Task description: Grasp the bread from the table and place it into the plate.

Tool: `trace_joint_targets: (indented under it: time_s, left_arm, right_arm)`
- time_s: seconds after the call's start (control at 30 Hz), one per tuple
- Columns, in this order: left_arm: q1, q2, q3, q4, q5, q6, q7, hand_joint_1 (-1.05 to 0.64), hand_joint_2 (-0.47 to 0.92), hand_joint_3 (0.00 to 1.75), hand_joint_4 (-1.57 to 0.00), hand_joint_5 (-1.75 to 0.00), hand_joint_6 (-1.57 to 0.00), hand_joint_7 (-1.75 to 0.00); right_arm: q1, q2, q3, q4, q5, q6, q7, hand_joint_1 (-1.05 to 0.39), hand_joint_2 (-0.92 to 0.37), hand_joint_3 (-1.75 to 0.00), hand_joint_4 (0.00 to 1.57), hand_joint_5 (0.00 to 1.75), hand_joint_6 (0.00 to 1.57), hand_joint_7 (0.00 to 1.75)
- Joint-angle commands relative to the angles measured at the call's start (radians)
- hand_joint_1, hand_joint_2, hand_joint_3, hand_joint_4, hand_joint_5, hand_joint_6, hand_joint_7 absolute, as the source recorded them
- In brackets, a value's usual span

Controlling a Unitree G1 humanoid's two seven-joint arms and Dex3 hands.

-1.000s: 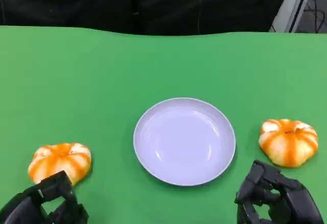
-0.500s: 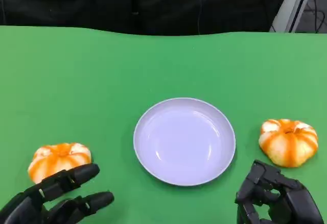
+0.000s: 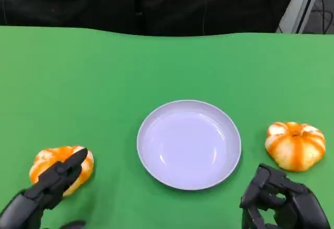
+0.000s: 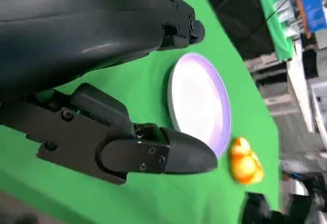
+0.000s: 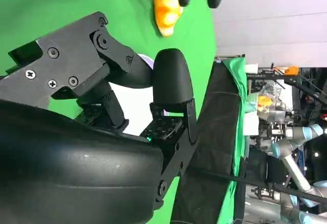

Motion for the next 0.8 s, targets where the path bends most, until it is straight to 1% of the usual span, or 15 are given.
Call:
trace_joint_targets:
  time_s: [0.03,0.33,0.37,0.4,0.43,0.47,0.53,0.67,0.8]
  left_arm:
    - [0.013,0.028,-0.017,-0.012,0.033,-0.026,0.053,-1.05,0.92,0.36,0.0,0.0,0.0,0.0]
    - [0.017,0.049,-0.04,-0.011,0.024,-0.029,0.081,-1.05,0.92,0.36,0.0,0.0,0.0,0.0]
    - [0.014,0.066,-0.035,-0.058,0.243,-0.061,0.214,-1.05,0.92,0.34,0.0,0.0,-0.01,0.0]
    - [0.013,0.079,-0.032,-0.093,0.411,-0.084,0.318,-1.04,0.92,0.29,0.0,0.0,-0.03,-0.01]
    - [0.012,0.088,-0.031,-0.117,0.528,-0.098,0.393,-1.04,0.92,0.27,0.0,0.0,-0.05,-0.02]
    - [0.012,0.093,-0.033,-0.128,0.594,-0.104,0.44,-1.04,0.92,0.25,0.0,0.0,-0.05,-0.02]
    - [0.014,0.094,-0.042,-0.128,0.62,-0.101,0.472,-1.04,0.92,0.24,0.0,0.0,-0.06,-0.02]
    - [0.003,0.118,-0.066,-0.128,0.712,-0.106,0.575,-1.03,0.92,0.18,0.0,0.0,-0.09,-0.03]
    - [0.004,0.136,-0.086,-0.125,0.718,-0.098,0.61,-1.02,0.92,0.17,0.0,0.0,-0.09,-0.02]
  right_arm:
    - [0.005,-0.008,-0.008,-0.009,0.003,0.01,-0.007,-0.13,-0.62,-1.09,0.81,1.75,0.77,1.52]
    - [0.005,-0.008,-0.008,-0.009,0.003,0.011,-0.007,-0.13,-0.62,-1.09,0.81,1.75,0.77,1.52]
    - [0.001,-0.008,-0.009,-0.006,0.0,0.009,-0.008,-0.13,-0.62,-1.09,0.81,1.75,0.77,1.52]
    - [-0.001,-0.009,-0.009,-0.004,-0.002,0.009,-0.009,-0.13,-0.62,-1.09,0.81,1.75,0.77,1.52]
    - [-0.003,-0.009,-0.009,-0.002,-0.004,0.008,-0.009,-0.13,-0.62,-1.09,0.81,1.75,0.77,1.52]
    - [-0.004,-0.009,-0.01,-0.002,-0.005,0.008,-0.01,-0.12,-0.62,-1.09,0.81,1.75,0.77,1.52]
    - [-0.004,-0.01,-0.009,-0.002,-0.004,0.008,-0.01,-0.12,-0.62,-1.1,0.81,1.75,0.77,1.52]
    - [-0.008,-0.009,-0.009,0.003,-0.005,0.0,-0.01,-0.12,-0.62,-1.1,0.81,1.75,0.77,1.53]
    - [-0.008,-0.009,-0.009,0.004,-0.005,0.0,-0.01,-0.12,-0.62,-1.11,0.81,1.75,0.76,1.54]
